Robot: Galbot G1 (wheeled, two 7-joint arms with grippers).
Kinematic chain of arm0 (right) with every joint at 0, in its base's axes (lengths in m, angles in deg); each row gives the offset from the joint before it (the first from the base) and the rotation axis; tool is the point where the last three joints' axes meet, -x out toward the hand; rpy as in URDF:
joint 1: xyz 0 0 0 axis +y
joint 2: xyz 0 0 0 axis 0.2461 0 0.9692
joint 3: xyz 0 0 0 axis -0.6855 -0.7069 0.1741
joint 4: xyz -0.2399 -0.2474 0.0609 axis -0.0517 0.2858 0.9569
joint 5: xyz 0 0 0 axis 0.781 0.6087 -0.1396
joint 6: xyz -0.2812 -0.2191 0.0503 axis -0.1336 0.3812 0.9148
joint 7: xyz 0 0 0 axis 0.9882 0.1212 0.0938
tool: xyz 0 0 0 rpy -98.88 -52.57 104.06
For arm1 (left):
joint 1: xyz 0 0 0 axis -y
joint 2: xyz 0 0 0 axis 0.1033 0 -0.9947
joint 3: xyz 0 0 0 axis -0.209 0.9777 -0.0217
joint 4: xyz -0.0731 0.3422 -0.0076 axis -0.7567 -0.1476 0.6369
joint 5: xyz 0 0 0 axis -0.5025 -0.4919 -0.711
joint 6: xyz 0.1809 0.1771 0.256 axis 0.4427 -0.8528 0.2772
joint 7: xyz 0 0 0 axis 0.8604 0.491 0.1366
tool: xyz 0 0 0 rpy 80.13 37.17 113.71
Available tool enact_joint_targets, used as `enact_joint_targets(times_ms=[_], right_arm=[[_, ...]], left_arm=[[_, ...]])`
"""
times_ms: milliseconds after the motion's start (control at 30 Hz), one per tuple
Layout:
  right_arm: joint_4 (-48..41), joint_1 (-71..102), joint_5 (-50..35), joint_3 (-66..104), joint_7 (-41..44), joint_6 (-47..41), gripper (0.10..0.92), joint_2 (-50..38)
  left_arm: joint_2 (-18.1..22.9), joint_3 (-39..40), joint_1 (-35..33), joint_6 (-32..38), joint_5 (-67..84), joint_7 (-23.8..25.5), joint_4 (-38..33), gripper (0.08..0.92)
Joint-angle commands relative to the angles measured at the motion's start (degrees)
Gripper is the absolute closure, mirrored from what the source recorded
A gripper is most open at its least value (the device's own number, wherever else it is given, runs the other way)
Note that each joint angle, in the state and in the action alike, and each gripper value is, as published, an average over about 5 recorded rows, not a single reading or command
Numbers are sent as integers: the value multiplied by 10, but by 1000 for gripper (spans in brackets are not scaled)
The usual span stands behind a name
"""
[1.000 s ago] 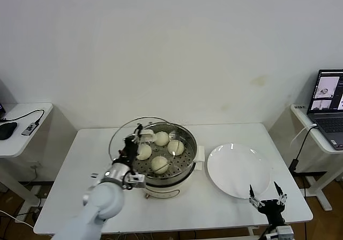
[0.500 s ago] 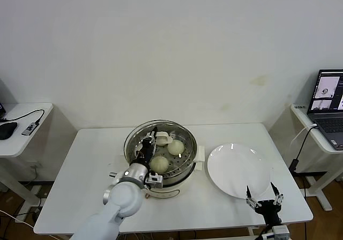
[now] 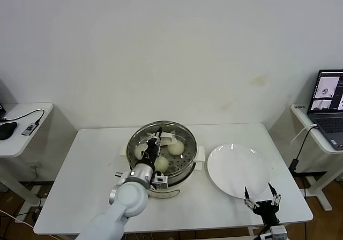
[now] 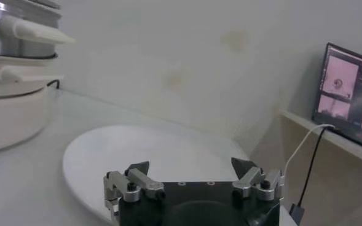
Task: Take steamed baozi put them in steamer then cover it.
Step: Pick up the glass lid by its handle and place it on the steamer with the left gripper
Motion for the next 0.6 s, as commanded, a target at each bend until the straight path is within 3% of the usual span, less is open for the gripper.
enact_joint_targets(times_ms=[33,600], right_arm=[[-2,-1,1,-1,0,0,203,0],[-3,0,5,-5,3,0,203,1]], left_arm=[[2,3,0,0,-7,2,5,862],[3,-3,-11,10,6,-3,-1,840]])
